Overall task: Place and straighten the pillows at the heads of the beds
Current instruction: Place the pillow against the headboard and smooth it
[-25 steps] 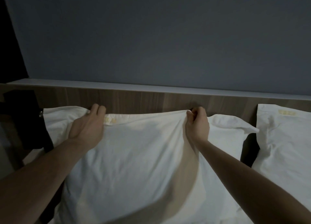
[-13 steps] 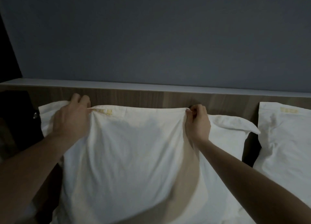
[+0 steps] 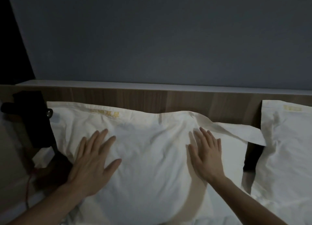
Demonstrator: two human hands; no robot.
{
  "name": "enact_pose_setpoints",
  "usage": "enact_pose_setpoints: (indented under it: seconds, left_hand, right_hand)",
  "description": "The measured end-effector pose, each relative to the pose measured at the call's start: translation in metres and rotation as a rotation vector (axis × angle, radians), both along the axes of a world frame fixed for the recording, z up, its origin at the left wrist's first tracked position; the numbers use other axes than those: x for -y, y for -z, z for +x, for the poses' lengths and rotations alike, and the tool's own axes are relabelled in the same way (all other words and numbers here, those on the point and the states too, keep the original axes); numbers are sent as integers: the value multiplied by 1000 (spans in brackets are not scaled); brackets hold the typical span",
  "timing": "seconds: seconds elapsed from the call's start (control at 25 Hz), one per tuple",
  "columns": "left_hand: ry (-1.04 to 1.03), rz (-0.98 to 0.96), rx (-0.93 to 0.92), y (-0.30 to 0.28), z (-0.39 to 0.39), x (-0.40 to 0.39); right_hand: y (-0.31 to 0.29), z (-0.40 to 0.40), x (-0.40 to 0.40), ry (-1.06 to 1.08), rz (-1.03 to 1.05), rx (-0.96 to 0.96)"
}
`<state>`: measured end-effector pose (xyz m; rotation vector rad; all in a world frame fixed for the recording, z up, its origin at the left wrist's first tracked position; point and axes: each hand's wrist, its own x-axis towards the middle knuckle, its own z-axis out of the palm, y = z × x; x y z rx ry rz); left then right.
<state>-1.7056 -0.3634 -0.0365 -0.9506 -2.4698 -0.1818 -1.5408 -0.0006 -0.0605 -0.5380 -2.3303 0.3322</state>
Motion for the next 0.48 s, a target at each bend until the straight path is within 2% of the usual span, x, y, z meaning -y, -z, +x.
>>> enact_pose_setpoints:
  seconds: [0.08,0.24,0.32,0.4,0.48]
  left_hand:
    - [-36,-7,16,3,-4,6]
    - [-30,-53,19,11,-3,13]
    - [-33,-68,17,13,-3,16]
    - [-43,-68,12,10,-6,18]
    - [-38,-57,20,6,-9,18]
  right_hand:
    - [12,1,-2,27,19,81]
    - [13,-5,-3,17,46,107]
    - [6,-2,-11,26,26,19]
    - [-10,7,-37,121,-70,-177]
    - [-25,19,-71,240,-161,-220]
